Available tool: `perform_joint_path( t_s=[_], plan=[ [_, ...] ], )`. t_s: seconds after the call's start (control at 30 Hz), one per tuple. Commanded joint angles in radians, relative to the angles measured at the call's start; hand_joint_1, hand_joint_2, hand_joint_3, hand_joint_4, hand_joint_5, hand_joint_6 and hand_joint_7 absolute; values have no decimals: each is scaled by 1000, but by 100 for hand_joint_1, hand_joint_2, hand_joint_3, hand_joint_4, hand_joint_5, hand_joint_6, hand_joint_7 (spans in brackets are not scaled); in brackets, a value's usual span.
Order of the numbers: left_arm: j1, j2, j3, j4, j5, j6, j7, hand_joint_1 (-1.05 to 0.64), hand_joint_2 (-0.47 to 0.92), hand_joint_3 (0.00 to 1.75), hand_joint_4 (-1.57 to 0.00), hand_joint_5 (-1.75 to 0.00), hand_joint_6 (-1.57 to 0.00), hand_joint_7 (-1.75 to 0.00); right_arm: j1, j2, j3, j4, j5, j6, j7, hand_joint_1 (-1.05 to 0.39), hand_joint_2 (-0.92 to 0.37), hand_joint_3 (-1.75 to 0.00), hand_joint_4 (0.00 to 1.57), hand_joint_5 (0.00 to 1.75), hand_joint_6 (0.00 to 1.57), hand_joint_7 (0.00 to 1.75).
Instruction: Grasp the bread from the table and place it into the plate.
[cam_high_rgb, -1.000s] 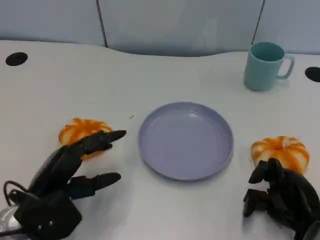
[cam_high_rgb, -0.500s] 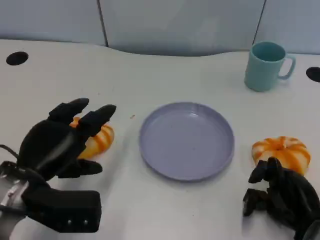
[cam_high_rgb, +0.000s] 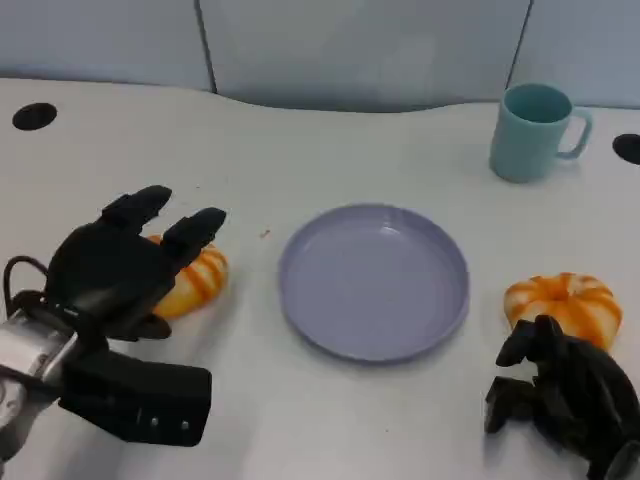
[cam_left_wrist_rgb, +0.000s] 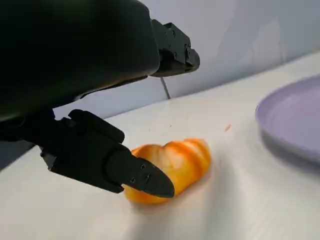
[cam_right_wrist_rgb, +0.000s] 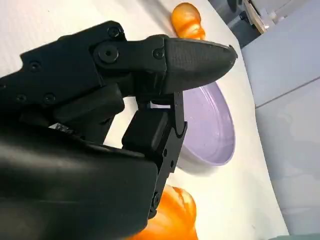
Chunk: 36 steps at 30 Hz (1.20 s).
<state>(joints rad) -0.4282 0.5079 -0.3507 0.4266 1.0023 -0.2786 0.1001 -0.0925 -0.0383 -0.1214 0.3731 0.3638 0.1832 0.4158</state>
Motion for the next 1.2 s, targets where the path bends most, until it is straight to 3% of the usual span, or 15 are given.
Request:
perform_joint_path(
  t_s=[0.03, 0.1, 0.23, 0.5, 0.8, 1.2],
  plan=[
    [-49, 35, -46, 13, 25, 44, -61, -30, 75, 1, 0, 0, -1, 0, 30, -2, 2, 5, -9, 33, -13, -45, -92, -47, 133, 114, 120, 108],
    [-52, 39, -55, 12, 19, 51, -62, -30, 75, 1, 0, 0, 0, 0, 30, -2, 2, 4, -9, 35, -13, -45, -92, -47, 132, 115, 120, 108],
    [-184, -14, -137, 205, 38, 48, -74, -22, 76, 1, 0, 0, -5, -2, 46, -1, 10, -16, -19, 35, -21, -45, -92, -48, 132, 116, 119, 110],
    [-340, -102, -198, 487, -2, 52, -53, -18, 78, 1, 0, 0, -4, -1, 62, -5, 10, -35, -12, 42, -21, -45, -92, -49, 131, 117, 118, 112],
    [-484, -219, -249, 813, -59, 53, -26, -34, 74, 0, 0, 0, 0, 0, 76, -11, 2, -48, 2, 51, -7, -44, -92, -48, 130, 117, 117, 111],
    [-513, -246, -281, 882, -94, 68, -31, -36, 73, 0, 0, 0, 0, 0, 82, -11, -1, -56, -1, 54, -4, -44, -92, -49, 129, 117, 117, 111]
  ],
)
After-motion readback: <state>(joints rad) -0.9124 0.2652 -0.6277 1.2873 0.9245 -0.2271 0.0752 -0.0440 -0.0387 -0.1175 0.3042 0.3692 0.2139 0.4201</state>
